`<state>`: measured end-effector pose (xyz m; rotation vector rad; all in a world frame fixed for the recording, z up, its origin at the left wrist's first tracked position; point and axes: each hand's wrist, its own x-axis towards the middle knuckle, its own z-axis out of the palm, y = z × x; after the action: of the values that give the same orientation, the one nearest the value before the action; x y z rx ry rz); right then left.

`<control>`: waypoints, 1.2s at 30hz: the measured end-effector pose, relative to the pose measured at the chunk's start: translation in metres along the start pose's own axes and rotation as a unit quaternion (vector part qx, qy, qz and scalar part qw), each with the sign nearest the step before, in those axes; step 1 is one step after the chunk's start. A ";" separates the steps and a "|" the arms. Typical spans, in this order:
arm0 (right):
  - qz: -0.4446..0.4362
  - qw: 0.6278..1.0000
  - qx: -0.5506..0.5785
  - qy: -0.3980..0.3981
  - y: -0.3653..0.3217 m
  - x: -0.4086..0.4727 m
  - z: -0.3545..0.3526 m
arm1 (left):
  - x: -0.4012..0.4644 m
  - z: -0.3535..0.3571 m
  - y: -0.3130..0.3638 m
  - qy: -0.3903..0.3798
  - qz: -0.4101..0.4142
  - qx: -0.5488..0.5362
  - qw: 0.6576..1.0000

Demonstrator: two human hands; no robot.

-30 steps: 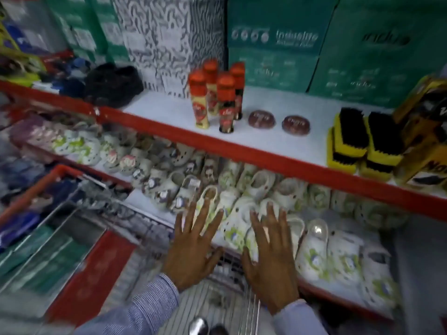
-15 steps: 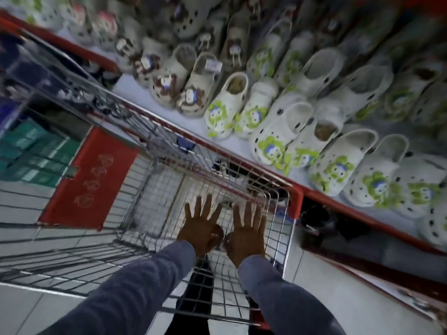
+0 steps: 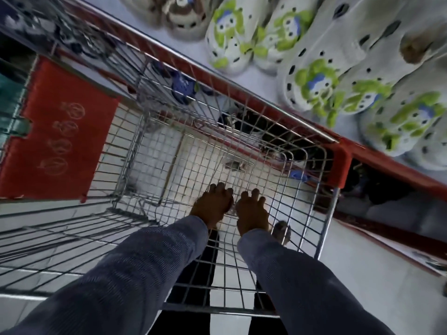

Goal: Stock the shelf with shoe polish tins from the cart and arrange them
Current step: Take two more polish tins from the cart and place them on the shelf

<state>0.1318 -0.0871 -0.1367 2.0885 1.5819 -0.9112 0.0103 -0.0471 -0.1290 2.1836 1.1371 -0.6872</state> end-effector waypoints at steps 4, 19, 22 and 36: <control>-0.014 1.000 -0.013 -0.003 0.001 -0.003 -0.024 | -0.013 -0.027 -0.002 0.044 -0.007 -0.035 0.998; -0.174 0.952 0.155 0.199 0.005 -0.160 -0.360 | -0.177 -0.297 0.030 0.365 0.004 -0.181 0.913; -0.190 0.933 0.184 0.243 0.010 -0.196 -0.416 | -0.207 -0.358 0.052 0.409 0.013 -0.155 0.899; -0.150 0.841 0.294 0.428 0.070 -0.227 -0.587 | -0.205 -0.559 0.150 0.502 0.126 -0.212 0.829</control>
<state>0.3218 0.1018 0.4372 3.0148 2.3360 -0.6070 0.1310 0.1560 0.4374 2.1977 1.2365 0.8900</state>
